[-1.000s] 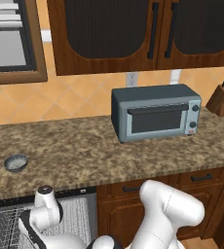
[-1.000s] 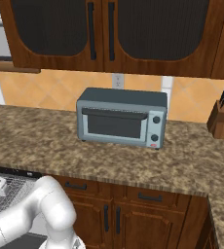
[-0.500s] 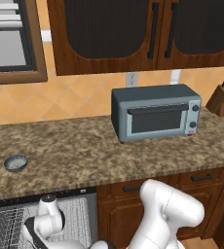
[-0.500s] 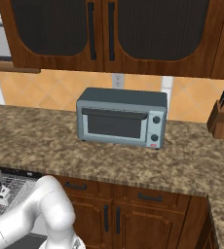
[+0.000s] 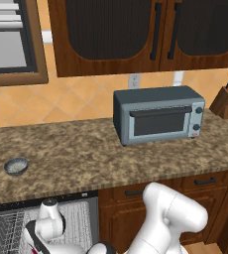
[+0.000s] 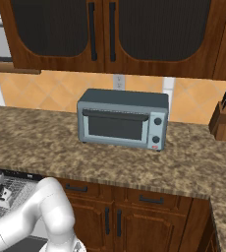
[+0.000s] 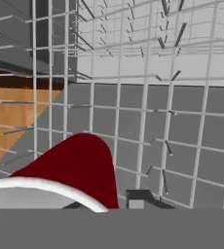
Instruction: Pick up the cup and bowl from the counter, place them in the dishwasher, and close the dishwasher door.
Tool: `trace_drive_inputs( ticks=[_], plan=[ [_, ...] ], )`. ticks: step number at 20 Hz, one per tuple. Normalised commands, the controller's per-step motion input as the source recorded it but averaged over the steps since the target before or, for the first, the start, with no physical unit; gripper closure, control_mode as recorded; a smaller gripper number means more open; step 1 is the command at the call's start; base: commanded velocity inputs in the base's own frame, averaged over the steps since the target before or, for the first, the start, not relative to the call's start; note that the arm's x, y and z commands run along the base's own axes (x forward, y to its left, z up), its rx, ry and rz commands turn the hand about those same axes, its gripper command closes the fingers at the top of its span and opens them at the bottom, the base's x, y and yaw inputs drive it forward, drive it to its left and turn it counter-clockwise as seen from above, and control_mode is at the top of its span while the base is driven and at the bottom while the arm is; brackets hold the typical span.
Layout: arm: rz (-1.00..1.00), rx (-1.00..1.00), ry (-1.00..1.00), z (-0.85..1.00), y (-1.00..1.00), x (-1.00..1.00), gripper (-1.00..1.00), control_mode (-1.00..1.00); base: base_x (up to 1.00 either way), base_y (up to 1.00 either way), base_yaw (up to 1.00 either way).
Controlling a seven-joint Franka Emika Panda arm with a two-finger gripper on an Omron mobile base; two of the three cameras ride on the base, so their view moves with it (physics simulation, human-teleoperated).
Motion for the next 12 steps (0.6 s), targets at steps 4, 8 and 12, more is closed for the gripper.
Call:
trace_drive_inputs(
  ticks=[4, 8, 12],
  plan=[
    [0.0, 0.0, 0.0, -0.07, 0.16, 0.0, -1.0, -1.0, 0.0, 0.0, 0.0],
    [0.0, 0.0, 0.0, 0.04, 0.06, 0.0, -1.0, -1.0, 0.0, 0.0, 0.0],
    [0.0, 0.03, -0.02, 0.56, 0.0, 0.0, -1.0, -1.0, 0.0, 0.0, 0.0]
  ],
)
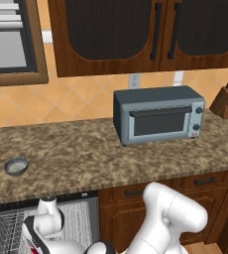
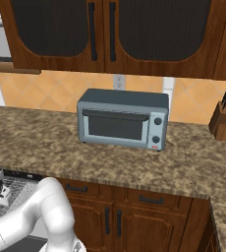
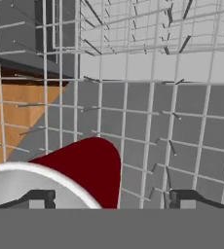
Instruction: Pick up the cup and bowl from the counter, place them in the dishwasher, and close the dishwasher door.
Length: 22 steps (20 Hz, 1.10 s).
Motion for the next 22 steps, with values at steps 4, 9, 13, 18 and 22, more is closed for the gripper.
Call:
trace_drive_inputs(
  ticks=[4, 9, 13, 18, 22],
  plan=[
    [0.0, 0.09, -0.02, 0.98, -0.05, -0.16, -1.0, -1.0, 0.0, 0.0, 0.0],
    [0.0, 0.06, -0.08, 0.98, -0.04, -0.23, -1.0, -1.0, 0.0, 0.0, 0.0],
    [-0.02, 0.09, -0.23, 0.5, 0.06, 0.1, -1.0, -1.0, 0.0, 0.0, 0.0],
    [-0.07, 0.24, -0.3, 0.59, 0.13, -0.11, -1.0, -1.0, 0.0, 0.0, 0.0],
    [0.0, 0.16, -0.27, 0.39, 0.12, -0.78, -1.0, -1.0, 0.0, 0.0, 0.0]
  ],
)
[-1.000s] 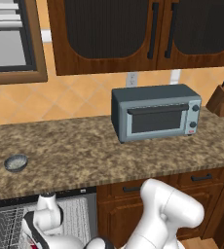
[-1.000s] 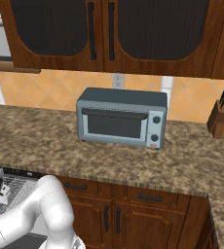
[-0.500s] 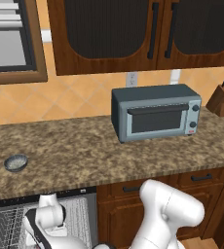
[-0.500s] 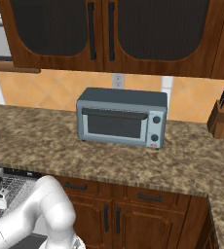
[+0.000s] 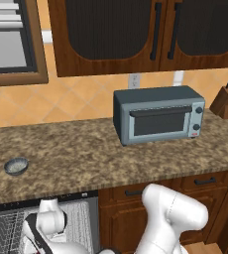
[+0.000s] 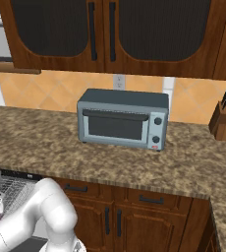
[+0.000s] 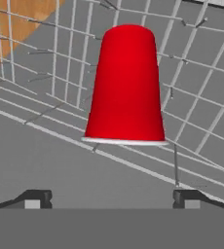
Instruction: Pick up the cup and bowl from the counter, place them in the dishwasher, and close the dishwasher door.
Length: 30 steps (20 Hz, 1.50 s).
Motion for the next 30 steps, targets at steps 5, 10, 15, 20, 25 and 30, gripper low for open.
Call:
trace_drive_inputs(
  ticks=[5, 10, 15, 20, 25, 30],
  plan=[
    [0.0, 0.08, -0.21, 0.63, 0.12, -0.52, -1.0, -1.0, 0.0, 0.0, 0.0],
    [0.0, 0.06, -0.14, 0.94, 0.03, -0.14, -1.0, -1.0, 0.0, 0.0, 0.0],
    [0.0, 0.04, -0.1, 0.96, 0.03, 0.12, -1.0, -1.0, 0.0, 0.0, 0.0],
    [0.0, 0.0, -0.08, 0.72, 0.17, 0.68, -1.0, -1.0, 0.0, 0.0, 0.0],
    [0.0, 0.04, -0.21, 0.31, 0.26, 0.94, -1.0, -1.0, 0.0, 0.0, 0.0],
    [0.0, 0.02, -0.21, 0.15, 0.3, 0.82, -1.0, -1.0, 0.0, 0.0, 0.0]
  ],
)
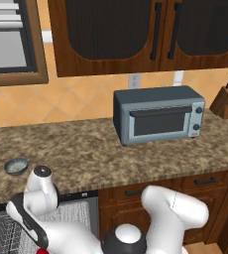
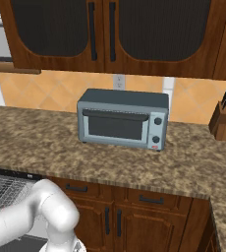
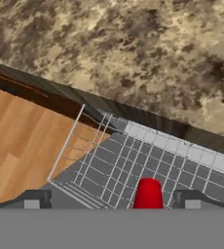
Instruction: Pick up the cup and bowl from the counter, place them in the dishwasher, and close the dishwasher door.
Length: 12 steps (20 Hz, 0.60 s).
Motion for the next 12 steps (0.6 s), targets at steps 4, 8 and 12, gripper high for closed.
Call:
trace_drive_inputs(
  ticks=[4, 8, 12],
  plan=[
    [-0.01, -0.05, -0.01, 0.63, 0.37, 0.53, -1.0, -1.0, 0.0, 0.0, 0.0],
    [-0.02, -0.04, 0.01, 0.95, 0.32, 0.36, -1.0, -1.0, 0.0, 0.0, 0.0],
    [0.0, 0.0, 0.0, 0.97, 0.17, 0.11, -1.0, -1.0, 0.0, 0.0, 0.0]
  ],
)
